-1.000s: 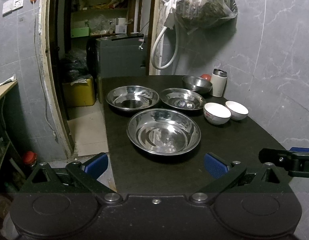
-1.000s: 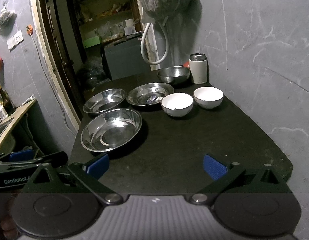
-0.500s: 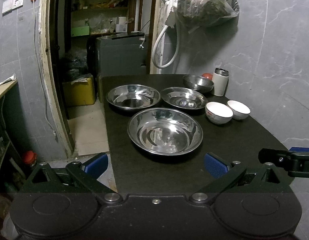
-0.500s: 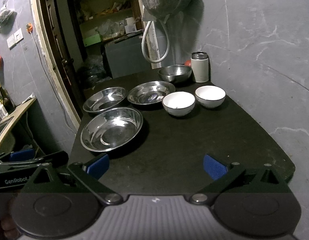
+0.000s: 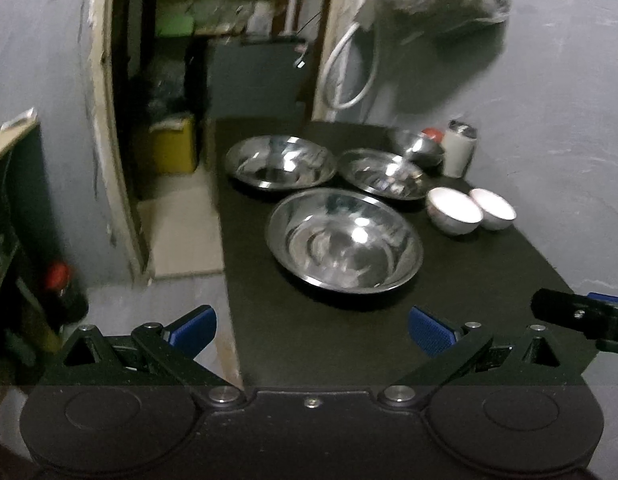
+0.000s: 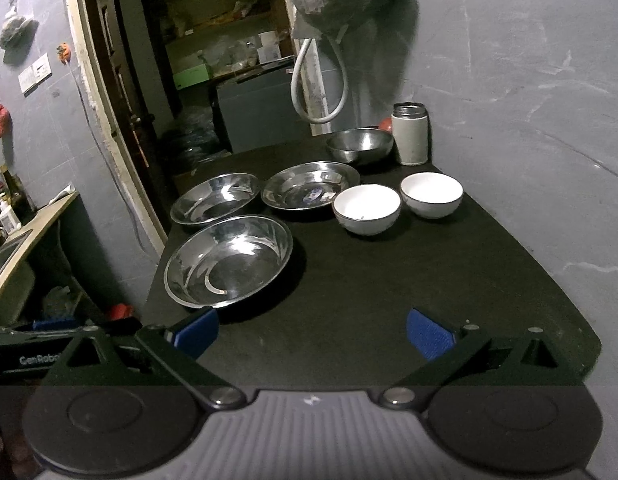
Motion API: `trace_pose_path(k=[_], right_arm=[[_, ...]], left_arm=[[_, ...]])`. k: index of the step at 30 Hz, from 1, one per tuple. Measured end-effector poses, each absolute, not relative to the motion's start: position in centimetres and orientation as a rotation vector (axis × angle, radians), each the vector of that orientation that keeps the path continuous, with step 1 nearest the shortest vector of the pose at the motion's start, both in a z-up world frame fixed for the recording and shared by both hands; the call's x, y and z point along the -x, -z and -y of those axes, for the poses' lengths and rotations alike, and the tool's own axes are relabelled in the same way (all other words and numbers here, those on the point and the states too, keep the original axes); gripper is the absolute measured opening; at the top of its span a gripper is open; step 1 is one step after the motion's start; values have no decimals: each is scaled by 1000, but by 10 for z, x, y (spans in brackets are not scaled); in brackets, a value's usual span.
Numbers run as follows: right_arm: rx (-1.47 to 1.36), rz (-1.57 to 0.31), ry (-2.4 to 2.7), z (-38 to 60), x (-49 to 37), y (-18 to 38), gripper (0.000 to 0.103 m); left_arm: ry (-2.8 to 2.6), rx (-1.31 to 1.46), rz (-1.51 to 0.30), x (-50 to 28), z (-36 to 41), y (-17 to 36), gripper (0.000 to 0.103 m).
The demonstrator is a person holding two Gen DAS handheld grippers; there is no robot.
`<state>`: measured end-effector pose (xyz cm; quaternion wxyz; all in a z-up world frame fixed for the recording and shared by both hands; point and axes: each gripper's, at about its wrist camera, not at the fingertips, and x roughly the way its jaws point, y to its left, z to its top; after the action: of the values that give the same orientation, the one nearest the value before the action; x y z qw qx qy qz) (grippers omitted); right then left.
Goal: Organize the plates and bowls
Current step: 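Reach both grippers to the large steel plate rim and close on it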
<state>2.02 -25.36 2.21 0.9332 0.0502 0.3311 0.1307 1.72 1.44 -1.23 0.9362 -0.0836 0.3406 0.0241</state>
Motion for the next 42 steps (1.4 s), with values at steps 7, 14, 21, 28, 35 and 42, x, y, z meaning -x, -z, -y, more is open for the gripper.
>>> trace_pose_path(k=[7,14,21,28,35,42], right_arm=[[-101,-690,-326,248,-48,-20,103],[-100,-705,-422,241,-93,-17,103],[-93,-739,-526,234,-134,-13,103],[-131,-759,-576,223,-169,-10,103],[-167,-791,-584,191,-199,-2,103],[-198,-797,-528,154,-228,2,103]], left_arm=[[-135,247,-784,-31,-37,18,102],[-183,359,-818,-49,-58,13,102],[-157,475,-896,-73,-63,17,102],[-183,454,-900,-99,-61,11,102],[-240,304,-849,-157,-97,-4,102],[-137,203,-832,-244,-144,-1,102]])
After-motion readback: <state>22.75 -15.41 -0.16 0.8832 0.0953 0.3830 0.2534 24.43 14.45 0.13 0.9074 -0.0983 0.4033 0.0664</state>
